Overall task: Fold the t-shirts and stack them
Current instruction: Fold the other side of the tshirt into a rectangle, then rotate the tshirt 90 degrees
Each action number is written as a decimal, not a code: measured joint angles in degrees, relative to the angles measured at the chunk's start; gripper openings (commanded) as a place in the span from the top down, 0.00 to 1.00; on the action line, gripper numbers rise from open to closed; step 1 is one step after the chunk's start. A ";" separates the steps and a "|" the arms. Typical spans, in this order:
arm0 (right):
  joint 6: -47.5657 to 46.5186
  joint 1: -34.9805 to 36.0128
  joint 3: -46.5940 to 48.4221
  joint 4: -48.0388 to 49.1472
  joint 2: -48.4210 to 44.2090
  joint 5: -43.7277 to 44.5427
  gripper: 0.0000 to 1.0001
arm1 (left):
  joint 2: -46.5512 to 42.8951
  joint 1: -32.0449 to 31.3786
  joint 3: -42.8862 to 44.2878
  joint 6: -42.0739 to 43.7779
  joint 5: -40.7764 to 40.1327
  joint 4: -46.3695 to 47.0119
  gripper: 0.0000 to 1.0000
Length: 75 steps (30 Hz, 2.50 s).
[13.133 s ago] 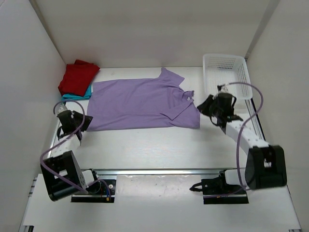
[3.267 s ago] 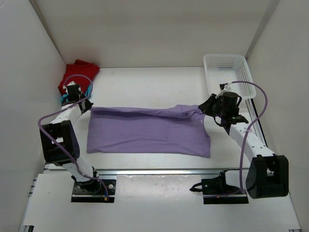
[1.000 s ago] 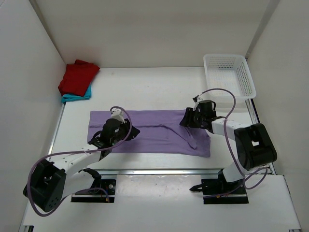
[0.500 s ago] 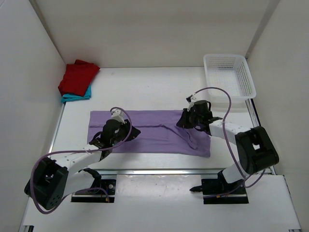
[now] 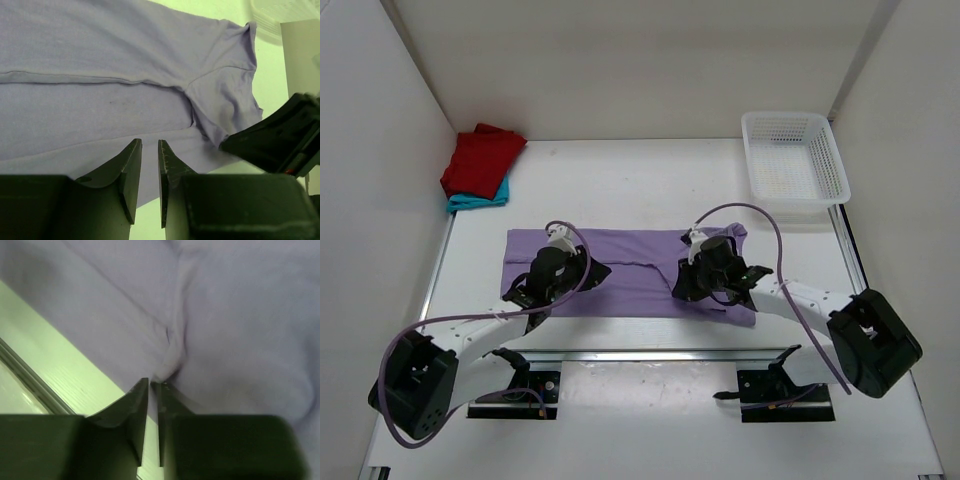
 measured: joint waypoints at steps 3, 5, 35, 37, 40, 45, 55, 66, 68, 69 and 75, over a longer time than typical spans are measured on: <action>-0.15 1.09 -1.68 -1.25 -1.25 -0.26 0.72 | -0.98 0.35 0.00 -0.20 0.00 -0.07 0.69; -0.42 0.98 -2.08 -2.27 -2.19 -1.14 0.70 | -1.46 0.85 0.00 -0.22 0.02 -0.17 0.70; -6.49 -23.10 19.12 -1.29 19.47 23.71 0.76 | 32.89 14.80 15.63 -6.67 10.69 10.36 0.71; -7.10 -22.67 19.80 -1.73 20.79 25.35 0.85 | 33.53 15.28 15.63 -7.08 10.95 10.54 0.72; -7.48 -22.45 19.98 -2.12 21.11 27.61 0.87 | 33.51 15.87 15.58 -7.45 11.15 11.19 0.73; -6.08 -25.18 19.47 -1.38 21.07 25.99 0.86 | 33.81 20.52 13.33 -10.60 13.55 14.62 0.76; -0.57 -34.29 17.35 1.33 21.11 15.72 0.70 | 37.05 28.44 8.83 -16.48 16.94 19.76 0.77; 2.23 -30.18 9.62 2.54 2.21 16.79 0.86 | 24.65 20.81 10.82 -12.17 13.38 13.90 0.73; 3.93 -29.88 5.31 5.07 -3.08 14.97 0.99 | 22.10 16.35 12.11 -9.79 11.54 12.55 0.73; 4.81 -29.49 3.13 6.01 -4.81 13.97 1.00 | 21.31 13.66 12.81 -8.46 10.80 11.85 0.73; 6.40 -21.57 -1.51 3.72 -0.81 10.23 1.00 | 19.45 4.50 12.02 -4.42 10.23 8.85 0.72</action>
